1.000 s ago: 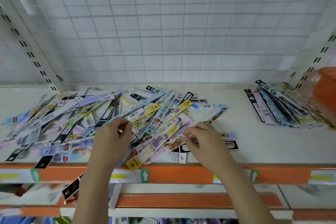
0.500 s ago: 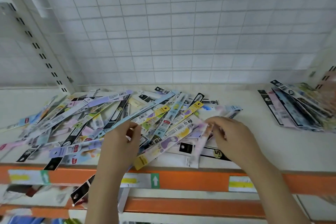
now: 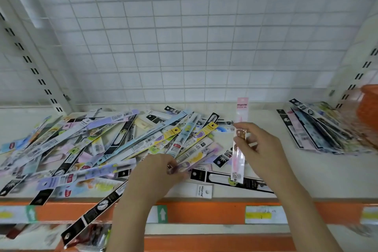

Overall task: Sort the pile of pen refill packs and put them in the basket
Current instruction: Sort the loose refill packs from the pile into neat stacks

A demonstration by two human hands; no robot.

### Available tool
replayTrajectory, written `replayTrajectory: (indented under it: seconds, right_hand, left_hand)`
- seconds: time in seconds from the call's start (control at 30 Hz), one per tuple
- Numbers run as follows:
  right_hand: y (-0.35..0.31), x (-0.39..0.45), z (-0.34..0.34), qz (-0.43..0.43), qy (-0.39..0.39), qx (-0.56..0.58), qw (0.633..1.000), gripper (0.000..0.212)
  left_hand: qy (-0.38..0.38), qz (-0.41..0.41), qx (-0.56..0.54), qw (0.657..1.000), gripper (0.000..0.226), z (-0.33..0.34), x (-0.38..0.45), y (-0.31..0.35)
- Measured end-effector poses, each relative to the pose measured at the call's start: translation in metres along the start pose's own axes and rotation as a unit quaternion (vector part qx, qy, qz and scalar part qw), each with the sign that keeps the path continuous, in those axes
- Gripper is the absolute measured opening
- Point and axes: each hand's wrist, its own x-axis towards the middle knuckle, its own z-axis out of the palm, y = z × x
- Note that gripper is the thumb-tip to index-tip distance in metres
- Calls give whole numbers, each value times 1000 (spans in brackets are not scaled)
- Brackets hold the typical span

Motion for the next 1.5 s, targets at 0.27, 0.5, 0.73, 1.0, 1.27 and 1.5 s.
replayTrajectory:
  seconds: [0.27, 0.5, 0.73, 1.0, 1.27, 1.5]
  right_hand:
    - [-8, 5, -4, 27, 21, 84, 996, 61]
    - [-10, 4, -5, 23, 9, 79, 997, 24]
    - [-7, 1, -1, 19, -7, 50, 999, 11]
    - [-4, -3, -2, 24, -2, 21, 999, 14]
    - [-3, -1, 2, 11, -4, 20, 1000, 15]
    - [-2, 3, 6, 12, -21, 38, 999, 21]
  left_hand:
    - [14, 20, 86, 996, 21, -10, -6, 11]
    - [106, 10, 31, 994, 21, -24, -11, 6]
    - [188, 57, -74, 978, 20, -21, -8, 10]
    - [218, 70, -165, 959, 46, -16, -7, 16]
    - [211, 58, -283, 934, 21, -15, -7, 18]
    - [215, 56, -265, 938, 39, -13, -1, 9]
